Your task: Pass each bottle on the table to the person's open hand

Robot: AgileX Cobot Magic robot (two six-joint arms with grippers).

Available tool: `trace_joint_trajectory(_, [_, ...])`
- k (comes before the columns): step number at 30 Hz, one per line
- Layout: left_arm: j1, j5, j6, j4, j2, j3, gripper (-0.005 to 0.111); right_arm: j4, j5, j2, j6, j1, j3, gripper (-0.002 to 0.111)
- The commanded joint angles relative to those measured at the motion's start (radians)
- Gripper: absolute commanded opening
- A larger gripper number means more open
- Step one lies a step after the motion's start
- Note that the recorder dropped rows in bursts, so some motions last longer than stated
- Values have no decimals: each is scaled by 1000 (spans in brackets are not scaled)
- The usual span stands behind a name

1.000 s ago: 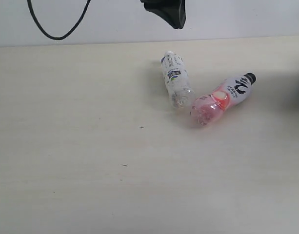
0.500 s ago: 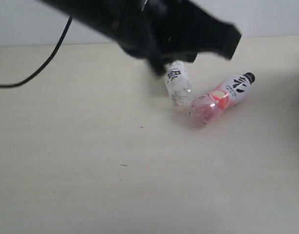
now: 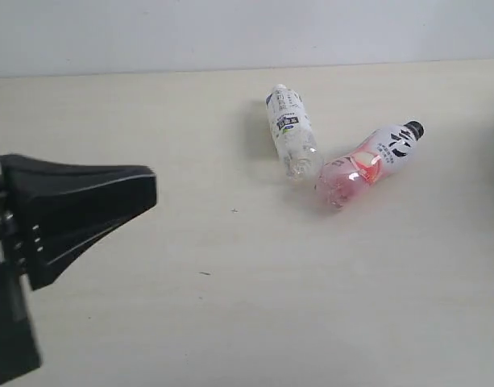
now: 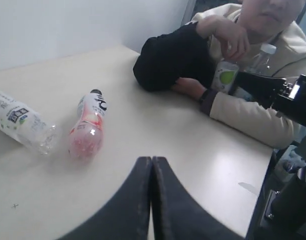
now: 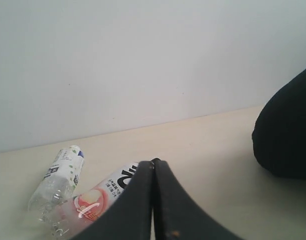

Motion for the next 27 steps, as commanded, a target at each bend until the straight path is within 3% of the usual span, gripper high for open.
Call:
trace_joint_trajectory(1, [0,-68,31,5,-160,115,3,-1,-11,-6,-2,1,6,0])
trace_joint_trajectory(10, [0,-36,27,5,-658,247,3,-1,-11,-6,-2,1,6,0])
trace_joint_trajectory(14, [0,-48,51,5,-675,279,3,-1,-11,-6,-2,1,6,0])
trace_joint_trajectory(17, [0,-101,285,5,-675,329,3,-1,-11,-6,-2,1,6,0])
trace_joint_trajectory(20, [0,-124,334,-1,-675,374,3,-1,-11,-6,-2,1,6,0])
trace_joint_trajectory(24, [25,-132,374,-88,-675,404,2,-1,-11,-6,-2,1,6,0])
trace_joint_trajectory(27, [87,-166,562,-290,-675,404,2,-1,-11,-6,-2,1,6,0])
